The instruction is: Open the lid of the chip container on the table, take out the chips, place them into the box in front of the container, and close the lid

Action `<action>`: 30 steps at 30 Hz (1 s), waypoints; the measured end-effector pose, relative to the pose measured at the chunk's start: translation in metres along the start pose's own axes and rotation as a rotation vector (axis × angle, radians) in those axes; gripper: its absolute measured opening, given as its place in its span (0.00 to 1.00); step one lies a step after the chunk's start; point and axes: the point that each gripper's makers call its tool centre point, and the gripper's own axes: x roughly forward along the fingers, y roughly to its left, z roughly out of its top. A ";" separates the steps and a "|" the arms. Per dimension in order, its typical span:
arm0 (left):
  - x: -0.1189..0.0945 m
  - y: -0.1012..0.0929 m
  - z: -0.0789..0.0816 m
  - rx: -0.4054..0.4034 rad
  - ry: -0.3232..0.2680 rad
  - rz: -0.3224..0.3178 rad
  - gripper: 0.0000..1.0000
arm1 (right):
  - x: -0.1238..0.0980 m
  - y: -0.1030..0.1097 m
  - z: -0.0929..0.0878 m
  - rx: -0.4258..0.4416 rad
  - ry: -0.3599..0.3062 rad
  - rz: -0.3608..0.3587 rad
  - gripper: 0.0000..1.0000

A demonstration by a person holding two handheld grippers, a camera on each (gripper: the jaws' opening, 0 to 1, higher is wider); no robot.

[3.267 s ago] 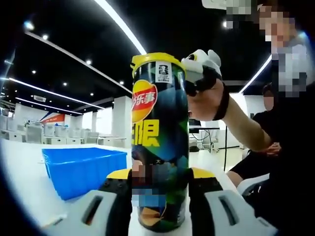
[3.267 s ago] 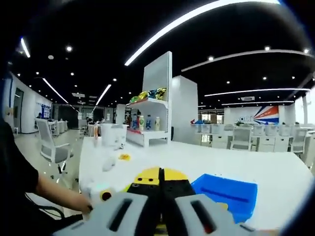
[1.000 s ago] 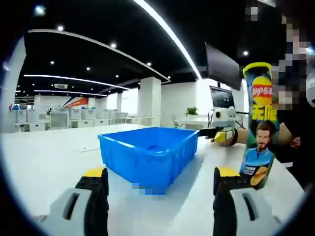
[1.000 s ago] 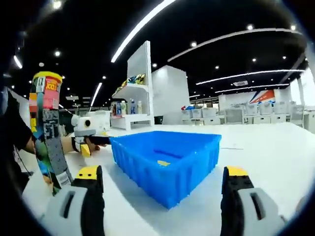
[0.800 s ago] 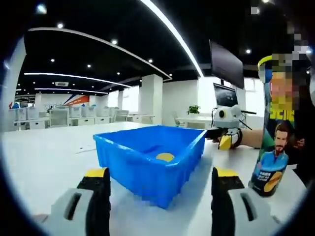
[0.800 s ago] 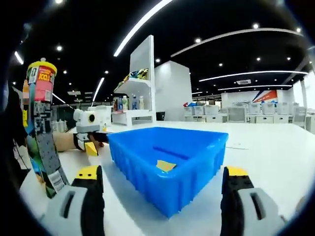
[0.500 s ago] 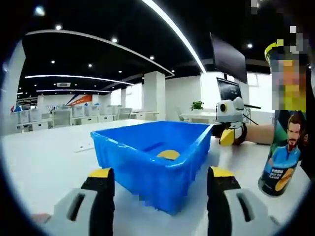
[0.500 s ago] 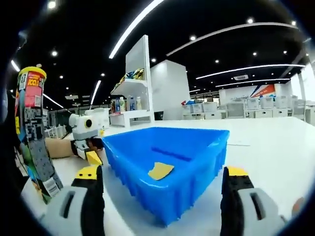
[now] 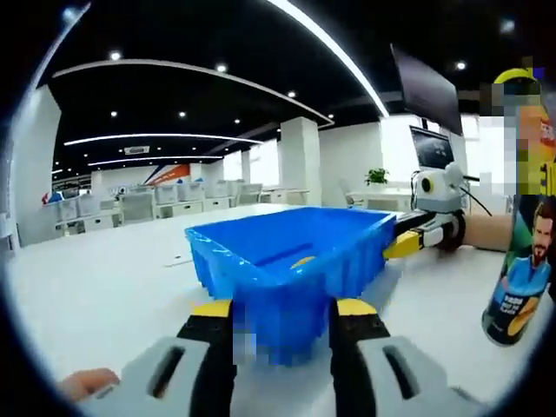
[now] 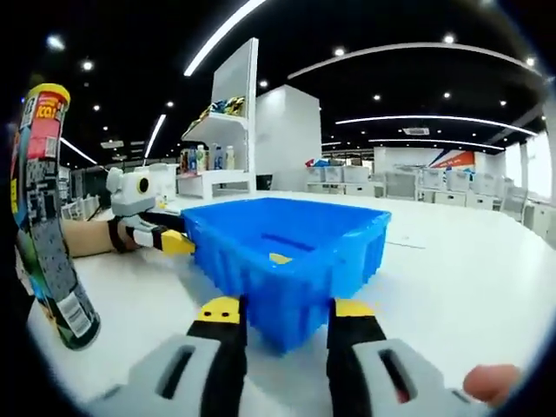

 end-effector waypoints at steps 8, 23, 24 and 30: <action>-0.005 0.003 0.006 -0.001 -0.016 0.014 0.41 | -0.004 0.006 0.003 -0.050 -0.019 -0.019 0.29; 0.004 0.016 0.049 0.023 -0.123 0.049 0.41 | 0.003 -0.011 0.040 -0.051 -0.067 -0.048 0.27; 0.006 0.018 0.051 0.035 -0.128 0.052 0.41 | 0.006 -0.013 0.043 -0.063 -0.070 -0.051 0.27; 0.026 0.038 0.045 0.065 -0.119 0.065 0.42 | 0.030 -0.030 0.040 -0.097 -0.054 -0.058 0.28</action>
